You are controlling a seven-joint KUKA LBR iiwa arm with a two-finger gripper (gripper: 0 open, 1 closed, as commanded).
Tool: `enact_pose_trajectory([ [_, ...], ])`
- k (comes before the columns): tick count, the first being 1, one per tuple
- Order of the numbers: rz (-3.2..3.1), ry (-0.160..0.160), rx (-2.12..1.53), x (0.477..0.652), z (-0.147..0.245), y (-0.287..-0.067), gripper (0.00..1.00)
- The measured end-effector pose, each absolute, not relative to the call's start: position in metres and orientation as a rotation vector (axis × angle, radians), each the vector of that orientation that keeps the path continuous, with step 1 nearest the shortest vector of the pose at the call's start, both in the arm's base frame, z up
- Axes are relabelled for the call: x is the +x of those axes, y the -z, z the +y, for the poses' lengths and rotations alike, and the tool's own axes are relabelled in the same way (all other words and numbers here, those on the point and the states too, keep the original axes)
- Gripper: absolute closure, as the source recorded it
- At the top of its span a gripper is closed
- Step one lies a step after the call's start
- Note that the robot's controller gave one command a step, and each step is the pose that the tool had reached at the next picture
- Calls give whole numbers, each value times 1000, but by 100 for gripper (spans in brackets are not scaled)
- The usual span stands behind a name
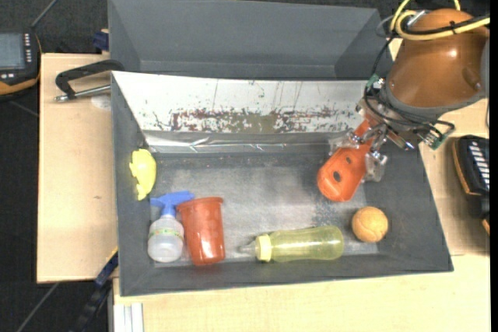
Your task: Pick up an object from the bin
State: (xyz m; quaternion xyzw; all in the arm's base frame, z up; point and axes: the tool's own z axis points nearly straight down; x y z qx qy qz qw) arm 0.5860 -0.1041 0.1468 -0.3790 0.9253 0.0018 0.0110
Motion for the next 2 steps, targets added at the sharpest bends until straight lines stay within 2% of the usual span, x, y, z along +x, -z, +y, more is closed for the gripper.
enact_pose_trajectory([
  [1, 2654, 15, -1614, 588, -92, -85, 100],
  [2, 2654, 15, -1614, 588, -92, -86, 100],
])
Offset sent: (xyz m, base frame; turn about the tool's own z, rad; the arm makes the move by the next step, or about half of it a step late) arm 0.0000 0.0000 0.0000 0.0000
